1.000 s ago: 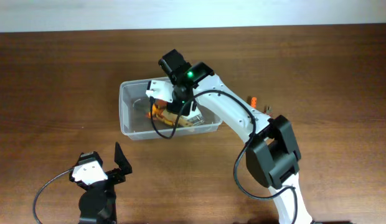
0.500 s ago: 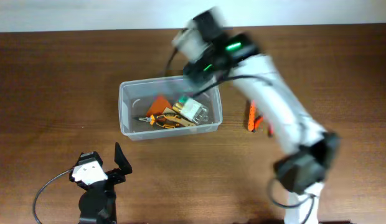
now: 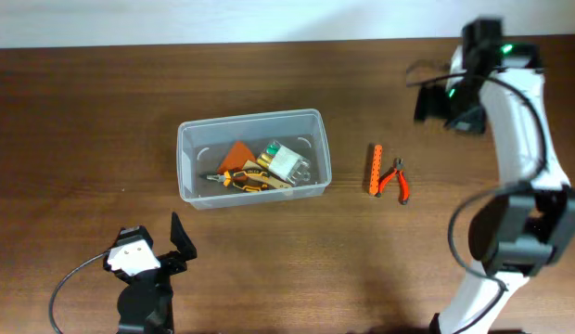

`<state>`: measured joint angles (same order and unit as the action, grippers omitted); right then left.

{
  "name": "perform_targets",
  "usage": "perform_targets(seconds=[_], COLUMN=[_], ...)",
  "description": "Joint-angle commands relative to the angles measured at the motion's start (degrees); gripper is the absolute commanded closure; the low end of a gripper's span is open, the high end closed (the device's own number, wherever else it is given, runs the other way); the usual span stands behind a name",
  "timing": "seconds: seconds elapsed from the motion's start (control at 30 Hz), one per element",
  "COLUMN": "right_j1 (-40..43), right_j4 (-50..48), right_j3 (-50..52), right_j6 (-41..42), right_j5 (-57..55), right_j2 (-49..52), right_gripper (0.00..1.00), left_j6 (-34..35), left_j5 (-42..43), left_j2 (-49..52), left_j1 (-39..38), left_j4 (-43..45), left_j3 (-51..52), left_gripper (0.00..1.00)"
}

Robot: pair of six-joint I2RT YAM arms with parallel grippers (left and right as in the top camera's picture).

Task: Pack container
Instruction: 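Grasp the red-handled TACTIX cutters with the right gripper, then carry the cutters into the container and release them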

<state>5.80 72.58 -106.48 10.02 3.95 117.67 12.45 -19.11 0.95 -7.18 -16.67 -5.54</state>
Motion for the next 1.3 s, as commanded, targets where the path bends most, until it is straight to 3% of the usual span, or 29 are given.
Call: perform_targets(seconds=[0.0,0.2,0.57,0.77,1.0,1.27], right_j1=[-1.0,-1.3,-1.7,-1.8,-3.8,-4.8], right_j4=[-2.4,-9.3,-11.6,-13.5,-13.7,-11.1], right_j3=[7.7,18.7,25.2,26.7,26.7,21.7], right_j6=[2.7,2.7,2.3,2.3,2.3,2.3], right_j5=[1.8,1.8,1.6,1.4,1.4,1.5], right_j2=[0.6,0.6,0.6,0.6,0.6,-3.6], right_gripper=[0.2,0.32,0.44,0.74,0.96,0.96], left_j6=[-0.5,-0.5,-0.5,-0.5,-0.5,-0.5], left_j5=[-0.2,-0.2,-0.2,-0.2,-0.2,-0.2], left_j2=[-0.3,-0.3,-0.3,-0.3,-0.3,-0.3], left_j1=[-0.3,-0.3,-0.3,-0.3,-0.3,-0.3], left_j4=[0.0,0.0,0.0,0.0,0.0,0.0], left_j3=[0.2,0.2,0.2,0.2,0.2,0.2], left_gripper=[0.01,0.01,0.01,0.01,0.01,0.01])
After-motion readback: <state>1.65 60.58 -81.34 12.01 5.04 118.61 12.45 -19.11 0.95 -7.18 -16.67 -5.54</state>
